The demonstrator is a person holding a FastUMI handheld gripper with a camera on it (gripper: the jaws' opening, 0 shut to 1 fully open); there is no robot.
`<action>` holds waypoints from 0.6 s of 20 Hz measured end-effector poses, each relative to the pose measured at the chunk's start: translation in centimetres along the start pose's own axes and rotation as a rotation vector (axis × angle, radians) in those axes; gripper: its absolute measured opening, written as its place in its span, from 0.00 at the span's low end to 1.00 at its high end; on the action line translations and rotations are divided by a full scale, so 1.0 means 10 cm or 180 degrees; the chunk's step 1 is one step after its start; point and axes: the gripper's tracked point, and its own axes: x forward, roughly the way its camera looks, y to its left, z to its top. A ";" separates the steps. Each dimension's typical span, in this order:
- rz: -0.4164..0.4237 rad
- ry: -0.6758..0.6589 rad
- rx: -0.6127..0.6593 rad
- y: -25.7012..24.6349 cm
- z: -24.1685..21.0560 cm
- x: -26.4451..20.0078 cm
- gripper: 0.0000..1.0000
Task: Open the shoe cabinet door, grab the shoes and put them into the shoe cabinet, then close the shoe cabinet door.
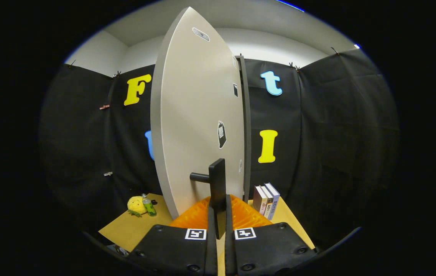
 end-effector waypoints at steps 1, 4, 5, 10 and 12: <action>0.0007 -0.0002 0.0039 -0.04 0.01 -0.01 0.12; -0.0023 -0.0020 0.0143 -0.21 0.02 -0.05 0.12; -0.0051 -0.0029 0.0125 -0.27 0.03 -0.06 0.12; -0.0212 -0.0044 0.0078 -0.56 0.06 -0.03 0.11; -0.0278 -0.0067 0.0127 -0.68 0.07 -0.08 0.06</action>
